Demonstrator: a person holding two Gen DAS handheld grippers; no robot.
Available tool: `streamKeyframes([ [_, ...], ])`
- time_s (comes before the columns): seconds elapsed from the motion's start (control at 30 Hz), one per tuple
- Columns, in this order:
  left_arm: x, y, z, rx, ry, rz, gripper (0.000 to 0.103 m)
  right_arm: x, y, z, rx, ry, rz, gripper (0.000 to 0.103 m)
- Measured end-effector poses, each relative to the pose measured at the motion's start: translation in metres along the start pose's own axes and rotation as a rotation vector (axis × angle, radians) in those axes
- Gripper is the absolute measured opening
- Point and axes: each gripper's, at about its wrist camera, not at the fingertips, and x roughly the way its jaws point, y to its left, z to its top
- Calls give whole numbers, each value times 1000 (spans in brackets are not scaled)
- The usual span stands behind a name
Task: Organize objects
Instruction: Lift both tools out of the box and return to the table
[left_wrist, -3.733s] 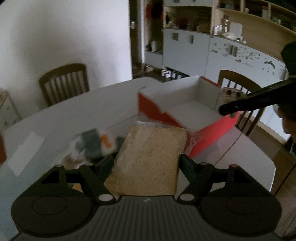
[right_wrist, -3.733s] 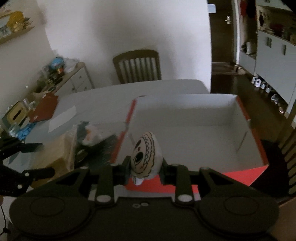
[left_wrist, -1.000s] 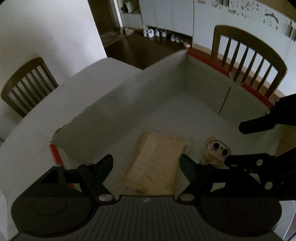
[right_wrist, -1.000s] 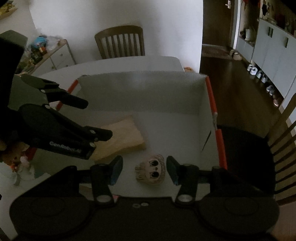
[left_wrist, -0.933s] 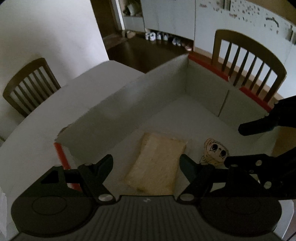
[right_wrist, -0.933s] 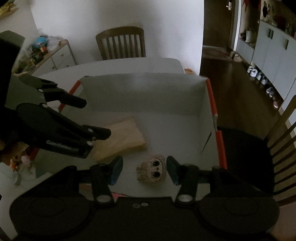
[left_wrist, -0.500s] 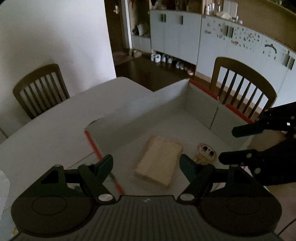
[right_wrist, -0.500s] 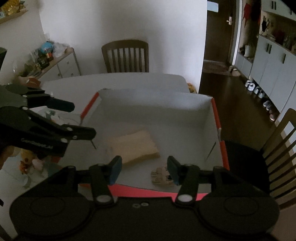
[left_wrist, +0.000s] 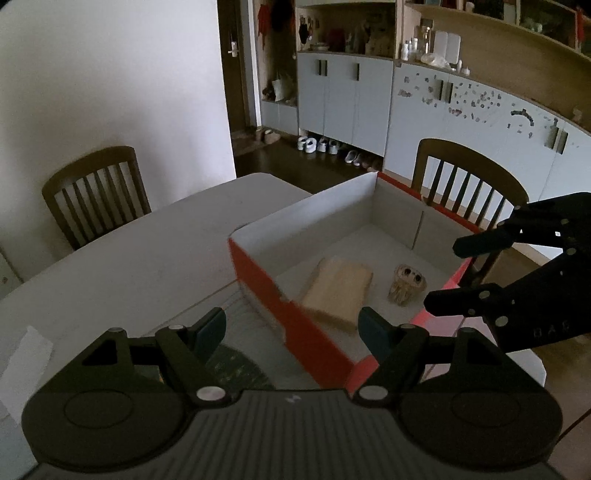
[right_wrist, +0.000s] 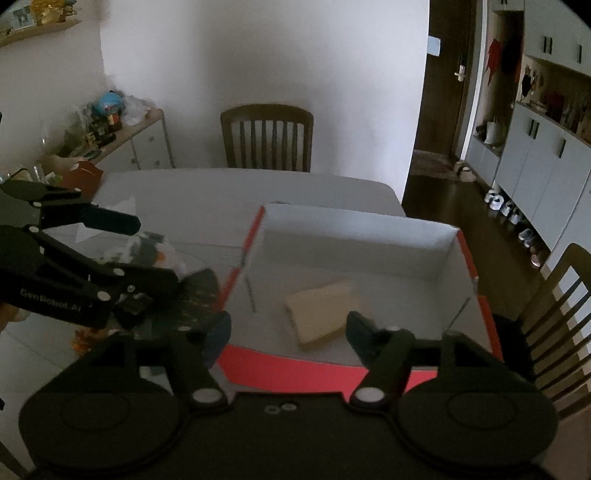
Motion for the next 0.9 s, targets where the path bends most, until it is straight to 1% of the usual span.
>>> streamKeyframes([
  [0.07,-11,10,-7,-6,-6,-5,79,-1,14,-1,2,-3,2,73],
  [0.13,-20,21,-14,-7,-14,-6,85,-1,24,-2,1,-4,-2,75],
  [0.17,-25,26,-18,-7,-19,-2,85,-2,31,-3,0,-5,-3,76],
  [0.23,-34,37,-25,-11,-23,2,86,-2,43,-5,-2,-6,-5,81],
  [0.33,-46,56,-36,-32,-22,5,86,-1,61,-8,-5,-9,3,87],
  [0.47,-60,82,-53,-51,-22,30,86,2,86,-12,-17,-12,-3,94],
  [0.5,-63,88,-57,-55,-21,36,88,3,91,-13,-20,-15,-3,97],
  [0.53,-65,94,-61,-60,-20,38,92,4,97,-14,-23,-19,-3,99],
  [0.6,-68,105,-69,-72,-14,41,95,5,111,-17,-29,-21,-4,101],
  [0.63,-69,109,-74,-76,-10,44,100,6,117,-18,-34,-20,-3,102],
  [0.67,-70,113,-78,-77,-7,50,101,7,123,-20,-41,-19,-1,102],
  [0.77,-71,125,-91,-79,-9,66,101,12,142,-24,-60,-2,7,102],
  [0.9,-68,138,-111,-91,14,68,102,22,162,-32,-76,29,26,102],
])
